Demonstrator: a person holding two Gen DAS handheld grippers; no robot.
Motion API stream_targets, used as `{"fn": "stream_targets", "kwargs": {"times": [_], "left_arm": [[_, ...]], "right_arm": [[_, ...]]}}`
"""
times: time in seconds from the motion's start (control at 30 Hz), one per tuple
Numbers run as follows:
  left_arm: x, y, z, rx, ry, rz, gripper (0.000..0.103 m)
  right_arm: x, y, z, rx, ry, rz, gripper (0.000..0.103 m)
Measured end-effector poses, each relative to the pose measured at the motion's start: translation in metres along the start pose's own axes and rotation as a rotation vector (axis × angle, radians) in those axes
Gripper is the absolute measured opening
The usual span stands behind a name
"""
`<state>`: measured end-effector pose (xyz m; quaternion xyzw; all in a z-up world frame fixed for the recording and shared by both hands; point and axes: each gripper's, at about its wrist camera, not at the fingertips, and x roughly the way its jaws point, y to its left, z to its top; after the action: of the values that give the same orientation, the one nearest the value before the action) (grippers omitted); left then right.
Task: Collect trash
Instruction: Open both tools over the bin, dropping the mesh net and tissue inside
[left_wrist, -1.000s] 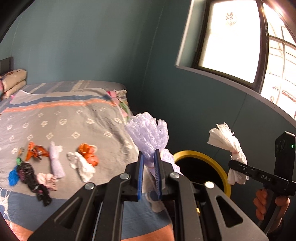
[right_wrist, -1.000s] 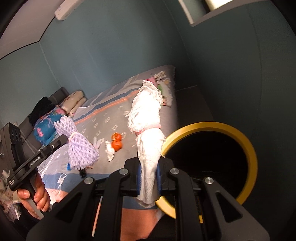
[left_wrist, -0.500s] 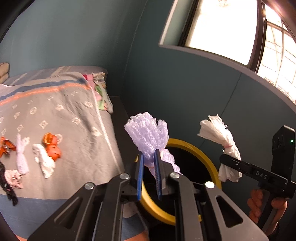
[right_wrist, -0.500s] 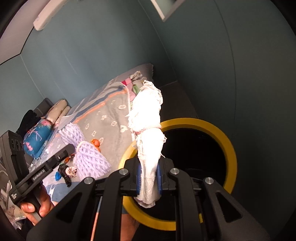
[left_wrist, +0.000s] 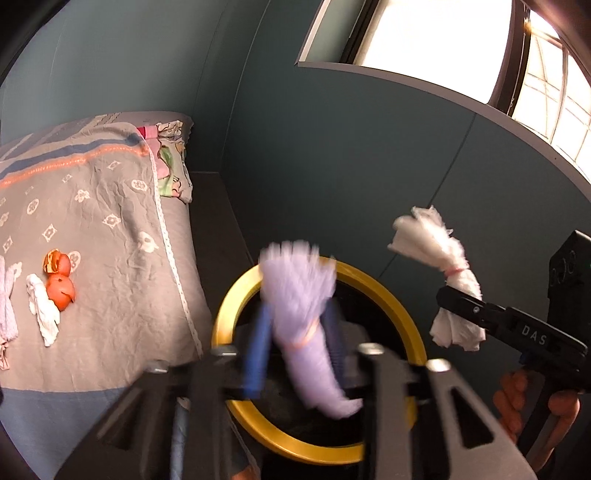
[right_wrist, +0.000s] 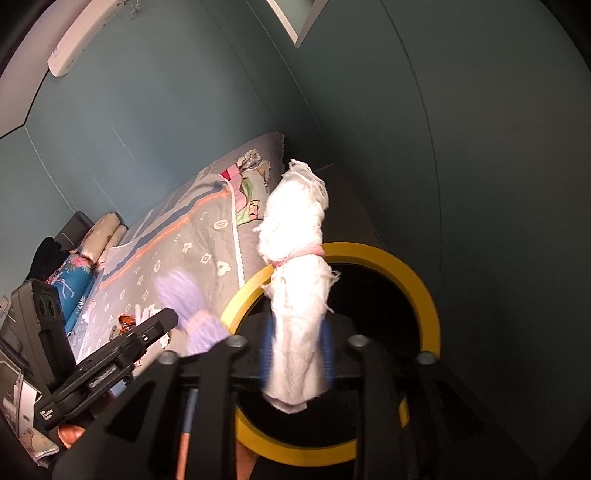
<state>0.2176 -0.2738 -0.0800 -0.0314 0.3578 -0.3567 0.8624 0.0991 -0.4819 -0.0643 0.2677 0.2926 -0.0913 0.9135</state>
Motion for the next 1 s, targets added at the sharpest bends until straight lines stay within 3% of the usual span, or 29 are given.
{"fn": "stream_targets", "kwargs": {"times": [0.03,0.27,0.53,0.87,1.0], "left_arm": [[-0.002,0.001,-0.001,-0.002,-0.007,0.005,0.043],[-0.024,0.013,0.0,-0.025,-0.042,0.038,0.061],[-0.062,0.038,0.005,-0.057,-0.131,0.123,0.085],[-0.11,0.082,0.003,-0.118,-0.208,0.218,0.093],[-0.127,0.106,-0.001,-0.139,-0.227,0.292,0.095]], "right_arm": [[0.001,0.0,-0.001,0.003,-0.003,-0.006,0.038],[-0.005,-0.005,-0.012,0.034,-0.014,-0.04,0.042],[-0.02,0.009,-0.017,-0.01,-0.074,-0.037,0.072],[-0.023,0.047,-0.02,-0.086,-0.068,0.025,0.08],[-0.023,0.062,-0.022,-0.117,-0.055,0.063,0.081]]}}
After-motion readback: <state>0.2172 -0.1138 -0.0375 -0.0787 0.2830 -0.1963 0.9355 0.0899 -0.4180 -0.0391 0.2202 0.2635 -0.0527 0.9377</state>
